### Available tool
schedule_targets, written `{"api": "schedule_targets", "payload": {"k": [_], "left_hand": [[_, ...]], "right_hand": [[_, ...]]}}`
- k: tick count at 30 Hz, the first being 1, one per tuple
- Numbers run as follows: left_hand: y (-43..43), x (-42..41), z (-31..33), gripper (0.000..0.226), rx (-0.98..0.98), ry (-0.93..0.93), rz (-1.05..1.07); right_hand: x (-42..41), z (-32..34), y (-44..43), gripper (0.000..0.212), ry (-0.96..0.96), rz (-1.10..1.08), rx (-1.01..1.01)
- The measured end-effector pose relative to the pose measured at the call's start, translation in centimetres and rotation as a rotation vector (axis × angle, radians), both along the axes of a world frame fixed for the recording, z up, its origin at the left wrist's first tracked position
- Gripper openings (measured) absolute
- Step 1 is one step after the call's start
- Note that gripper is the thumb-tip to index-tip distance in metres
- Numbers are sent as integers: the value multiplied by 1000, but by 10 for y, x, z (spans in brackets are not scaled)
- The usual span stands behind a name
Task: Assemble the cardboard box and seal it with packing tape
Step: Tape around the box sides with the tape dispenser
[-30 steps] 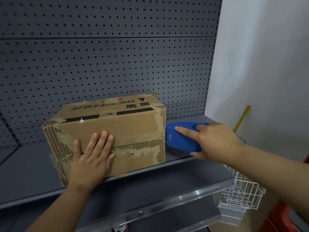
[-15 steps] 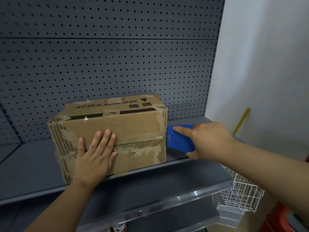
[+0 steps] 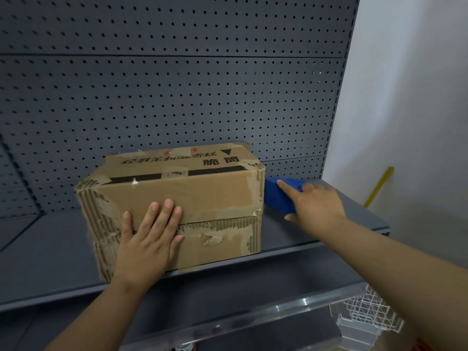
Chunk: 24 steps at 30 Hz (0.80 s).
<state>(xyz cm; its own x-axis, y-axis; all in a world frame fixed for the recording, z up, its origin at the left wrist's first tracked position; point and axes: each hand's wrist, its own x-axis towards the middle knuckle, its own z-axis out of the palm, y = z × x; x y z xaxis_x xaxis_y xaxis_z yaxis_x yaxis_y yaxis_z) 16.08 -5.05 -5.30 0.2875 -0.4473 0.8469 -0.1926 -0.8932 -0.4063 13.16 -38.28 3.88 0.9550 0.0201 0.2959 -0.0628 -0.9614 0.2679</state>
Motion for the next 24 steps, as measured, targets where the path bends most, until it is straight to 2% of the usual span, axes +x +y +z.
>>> {"api": "schedule_targets", "payload": {"k": [4, 10, 15, 17, 19, 22, 24], "left_hand": [[0, -2, 1, 56, -2, -4, -1], [2, -6, 0, 57, 7, 3, -7], [2, -4, -1, 56, -2, -2, 6], [1, -4, -1, 57, -1, -5, 14], [1, -4, 0, 57, -1, -3, 28], [1, -6, 2, 56, -1, 29, 26], [2, -8, 2, 56, -4, 46, 25]], "right_hand": [[26, -24, 10, 67, 54, 7, -2], [48, -58, 11, 61, 74, 5, 5], [51, -36, 8, 53, 46, 6, 132], [42, -29, 15, 46, -137, 103, 352], [27, -24, 28, 37, -313, 198, 685], [0, -18, 49, 18, -387, 164, 1136], [-16, -18, 60, 8, -441, 118, 1361]]}}
